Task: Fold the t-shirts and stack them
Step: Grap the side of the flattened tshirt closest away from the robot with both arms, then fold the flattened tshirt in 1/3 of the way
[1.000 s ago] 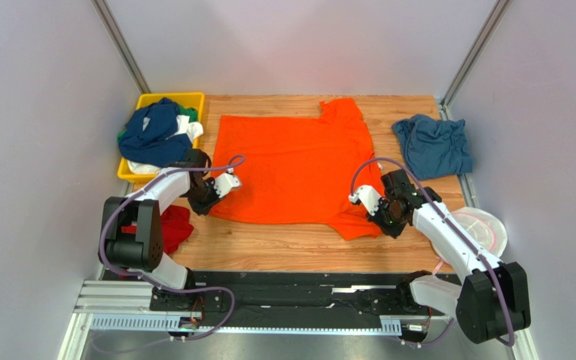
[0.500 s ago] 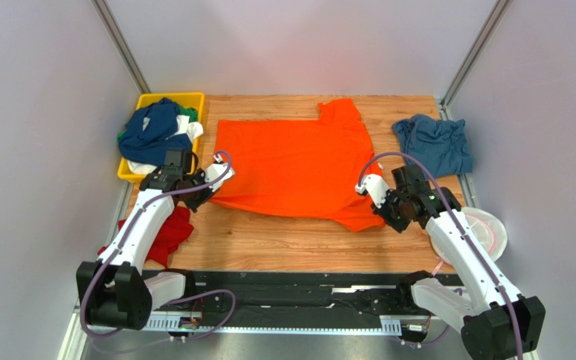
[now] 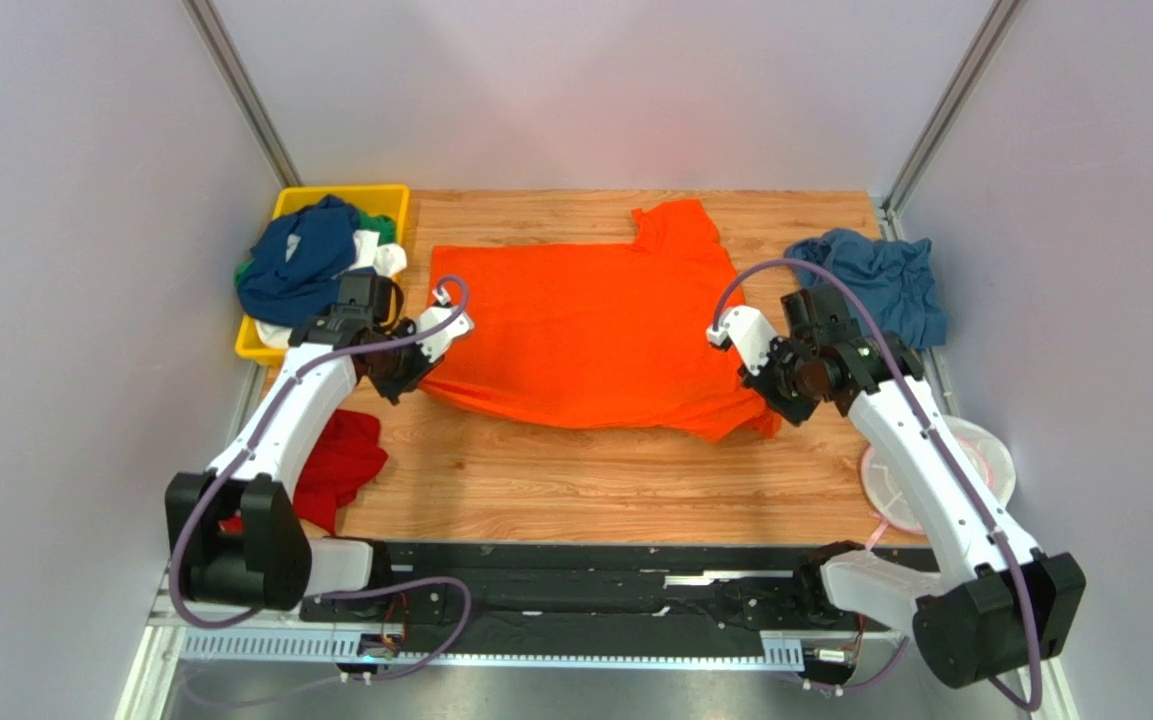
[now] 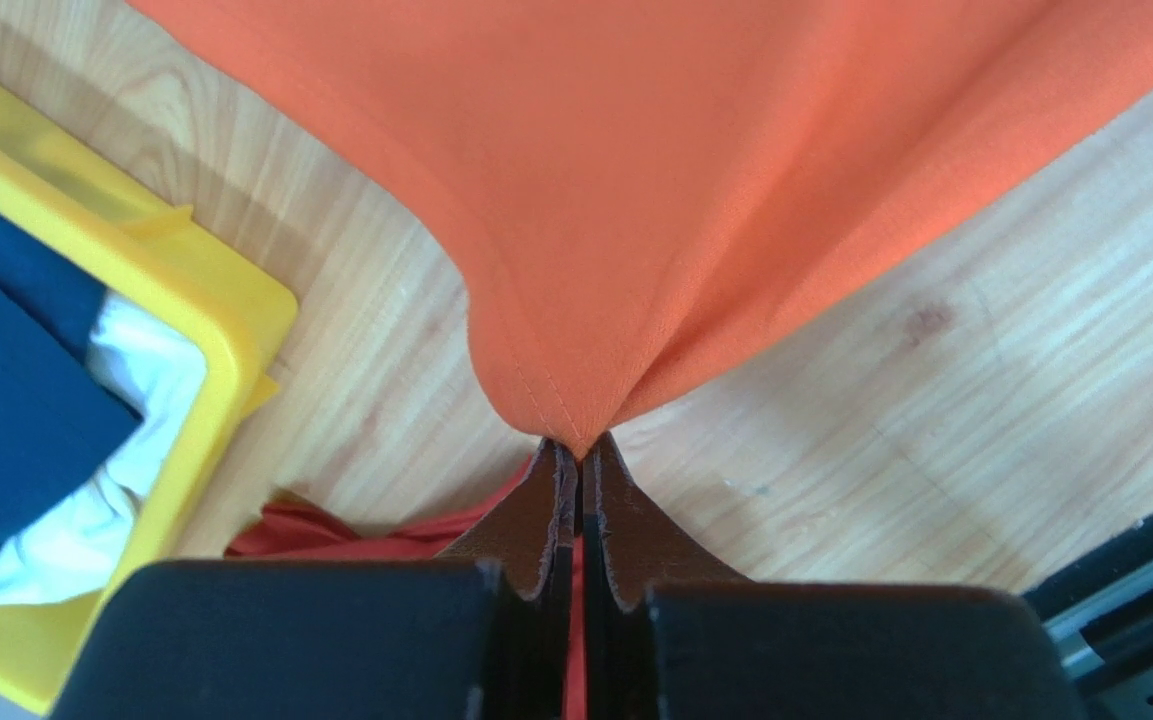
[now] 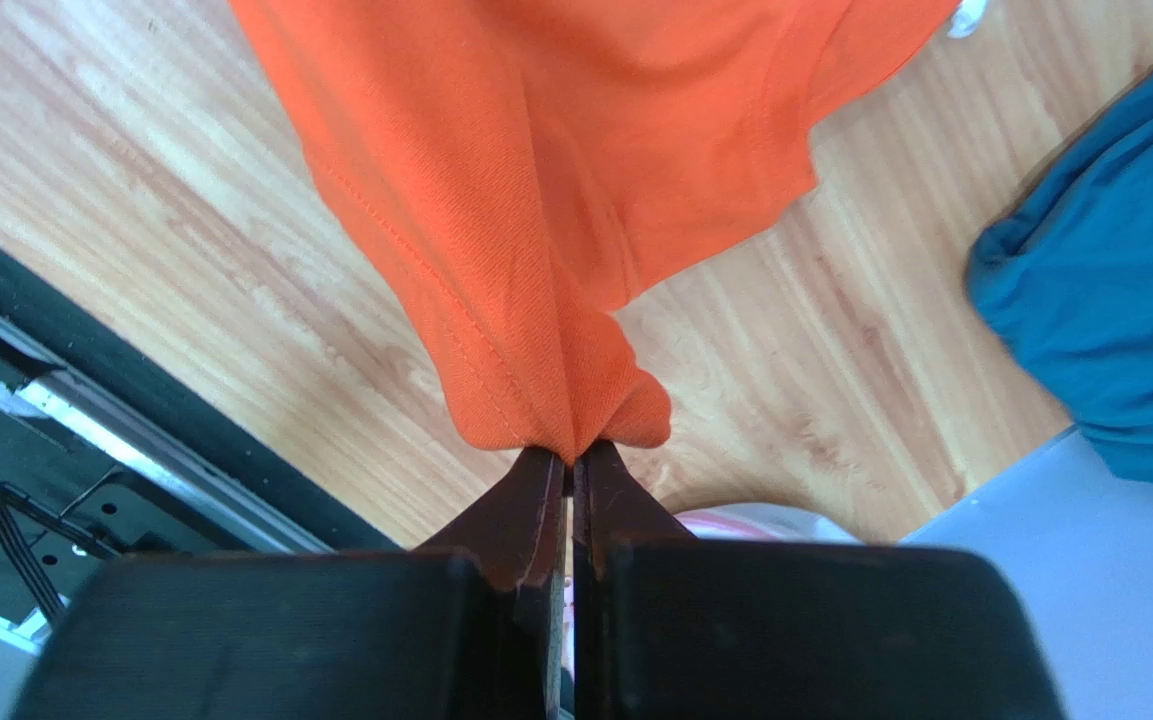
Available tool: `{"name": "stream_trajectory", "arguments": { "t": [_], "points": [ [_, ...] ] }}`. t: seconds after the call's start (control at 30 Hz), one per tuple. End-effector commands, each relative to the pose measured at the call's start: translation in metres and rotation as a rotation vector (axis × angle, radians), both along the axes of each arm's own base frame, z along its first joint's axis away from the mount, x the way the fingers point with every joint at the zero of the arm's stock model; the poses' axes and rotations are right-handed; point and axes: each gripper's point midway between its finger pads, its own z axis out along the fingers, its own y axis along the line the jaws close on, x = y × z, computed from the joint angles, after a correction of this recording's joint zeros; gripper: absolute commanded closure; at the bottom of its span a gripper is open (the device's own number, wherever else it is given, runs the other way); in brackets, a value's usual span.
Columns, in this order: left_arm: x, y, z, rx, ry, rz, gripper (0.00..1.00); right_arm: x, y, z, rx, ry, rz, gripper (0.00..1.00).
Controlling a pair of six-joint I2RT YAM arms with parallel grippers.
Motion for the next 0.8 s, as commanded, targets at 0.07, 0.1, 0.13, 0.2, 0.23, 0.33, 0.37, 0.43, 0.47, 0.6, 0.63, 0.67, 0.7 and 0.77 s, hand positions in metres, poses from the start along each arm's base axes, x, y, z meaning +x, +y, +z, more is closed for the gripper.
{"name": "stream_trajectory", "arguments": {
  "t": [0.07, 0.1, 0.13, 0.2, 0.23, 0.33, 0.37, 0.43, 0.47, 0.6, 0.63, 0.67, 0.7, 0.77],
  "points": [
    [0.043, -0.004, -0.002, -0.011, 0.001, 0.015, 1.0, 0.054, 0.008, 0.028, -0.014, -0.084, -0.011, 1.0],
    [0.046, -0.003, -0.004, -0.006, 0.008, 0.017, 1.0, 0.061, 0.009, 0.029, -0.022, -0.09, -0.008, 1.0],
    [0.048, -0.003, -0.012, 0.0, 0.032, 0.017, 1.0, 0.069, 0.008, 0.023, -0.041, -0.069, -0.012, 1.0],
    [0.053, -0.001, -0.014, 0.013, 0.037, 0.019, 1.0, 0.087, 0.011, 0.022, -0.056, -0.064, -0.009, 1.0],
    [0.055, 0.0, -0.018, 0.018, 0.047, 0.018, 1.0, 0.092, 0.013, 0.022, -0.059, -0.063, -0.006, 1.0],
    [0.059, 0.001, -0.025, 0.027, 0.057, 0.019, 1.0, 0.115, 0.018, 0.022, -0.067, -0.063, -0.005, 1.0],
    [0.06, 0.001, -0.026, 0.03, 0.06, 0.017, 1.0, 0.12, 0.019, 0.021, -0.071, -0.061, -0.005, 1.0],
    [0.062, 0.001, -0.028, 0.034, 0.064, 0.017, 1.0, 0.135, 0.022, 0.018, -0.081, -0.051, -0.005, 1.0],
    [0.063, 0.002, -0.029, 0.036, 0.068, 0.016, 1.0, 0.14, 0.022, 0.017, -0.086, -0.049, -0.005, 1.0],
    [0.067, 0.004, -0.033, 0.052, 0.072, 0.019, 1.0, 0.165, 0.027, 0.008, -0.105, -0.03, -0.005, 1.0],
    [0.069, 0.004, -0.032, 0.051, 0.071, 0.021, 1.0, 0.173, 0.029, 0.014, -0.101, -0.05, -0.007, 1.0],
    [0.07, 0.004, -0.031, 0.049, 0.072, 0.021, 1.0, 0.177, 0.03, 0.013, -0.102, -0.049, -0.004, 1.0],
    [0.07, 0.002, -0.031, 0.043, 0.075, 0.022, 1.0, 0.181, 0.03, 0.005, -0.11, -0.026, -0.003, 1.0],
    [0.074, 0.001, -0.029, 0.036, 0.073, 0.025, 1.0, 0.192, 0.034, 0.011, -0.108, -0.043, -0.002, 1.0]
  ]
}}
